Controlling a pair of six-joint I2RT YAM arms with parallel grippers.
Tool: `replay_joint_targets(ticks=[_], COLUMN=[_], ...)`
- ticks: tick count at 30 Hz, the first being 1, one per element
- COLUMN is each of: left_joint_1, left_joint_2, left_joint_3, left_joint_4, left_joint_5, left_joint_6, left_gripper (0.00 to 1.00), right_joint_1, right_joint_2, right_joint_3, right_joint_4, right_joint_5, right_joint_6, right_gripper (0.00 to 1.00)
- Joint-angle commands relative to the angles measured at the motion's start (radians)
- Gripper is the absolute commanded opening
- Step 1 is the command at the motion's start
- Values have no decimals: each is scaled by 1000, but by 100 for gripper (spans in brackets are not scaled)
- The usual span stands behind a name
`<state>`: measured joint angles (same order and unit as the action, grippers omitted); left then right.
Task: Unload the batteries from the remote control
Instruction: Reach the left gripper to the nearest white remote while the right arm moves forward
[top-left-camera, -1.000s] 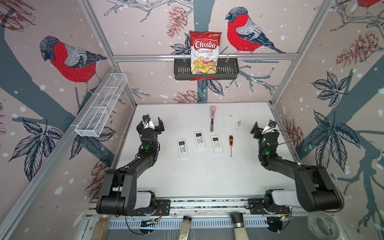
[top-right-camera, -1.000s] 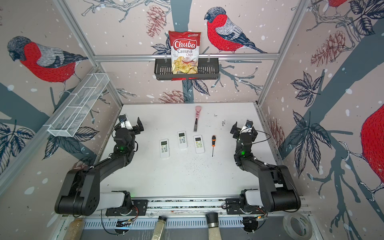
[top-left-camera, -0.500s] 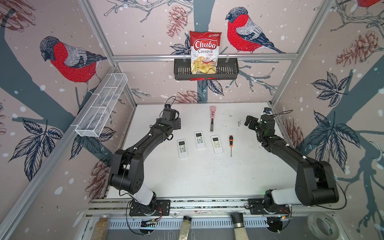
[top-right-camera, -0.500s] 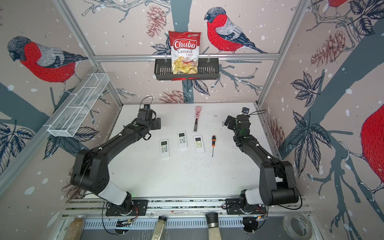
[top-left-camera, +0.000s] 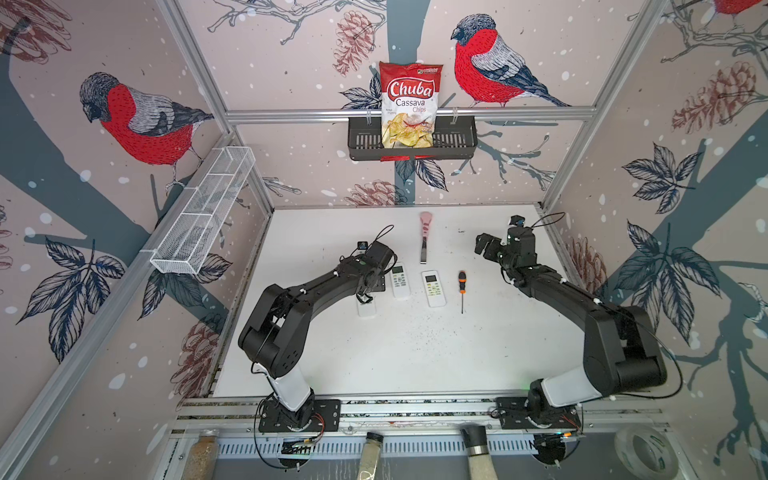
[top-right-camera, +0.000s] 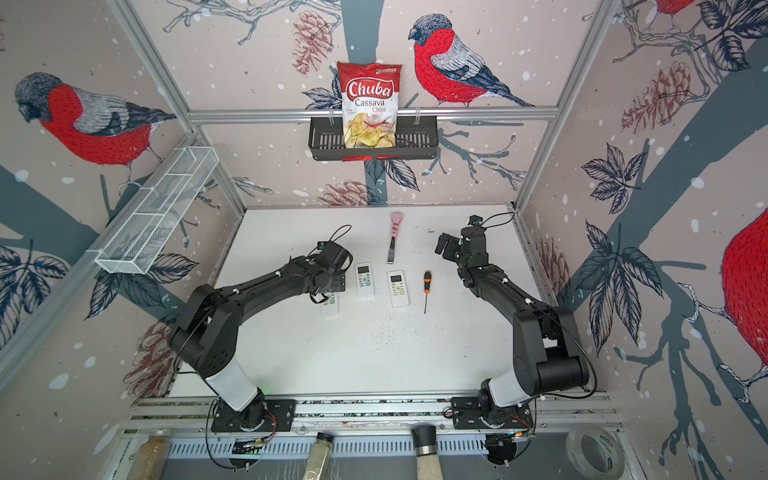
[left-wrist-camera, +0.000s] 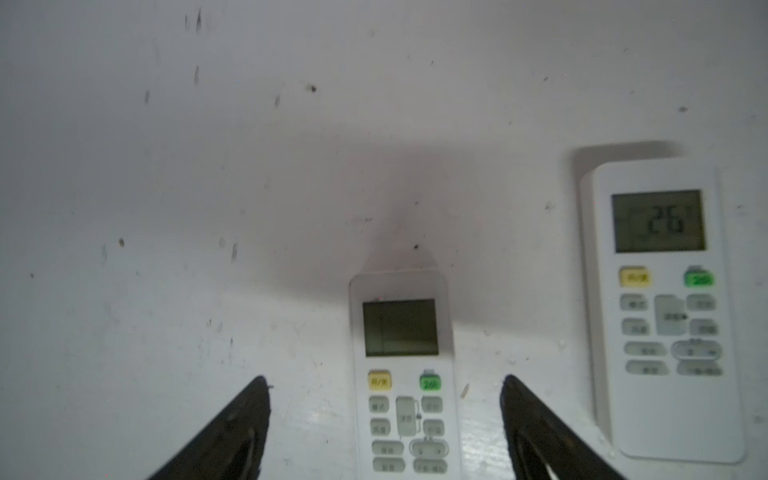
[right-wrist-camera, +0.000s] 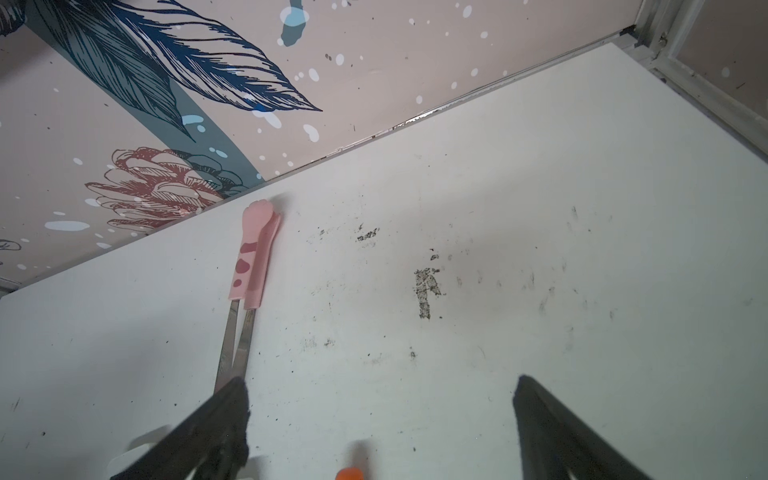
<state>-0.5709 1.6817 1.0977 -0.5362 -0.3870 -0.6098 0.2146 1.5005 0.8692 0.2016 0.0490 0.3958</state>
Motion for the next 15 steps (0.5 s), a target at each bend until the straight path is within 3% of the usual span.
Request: replay_joint_targets(ticks=[1,15], left_joint_1=[-4,0], left_joint_2=[-41,53], left_joint_3=[-59,-22], left_joint_4=[39,123], left_joint_5=[53,128], left_joint_6=[-91,-96], left_gripper=[86,87], right_joint_1=[5,7], right_joint_2=[-16,-70], right_joint_3=[4,-2], right_joint_4=[21,24], right_joint_5=[-15,-24], right_joint_6=[22,20], right_gripper=[100,100])
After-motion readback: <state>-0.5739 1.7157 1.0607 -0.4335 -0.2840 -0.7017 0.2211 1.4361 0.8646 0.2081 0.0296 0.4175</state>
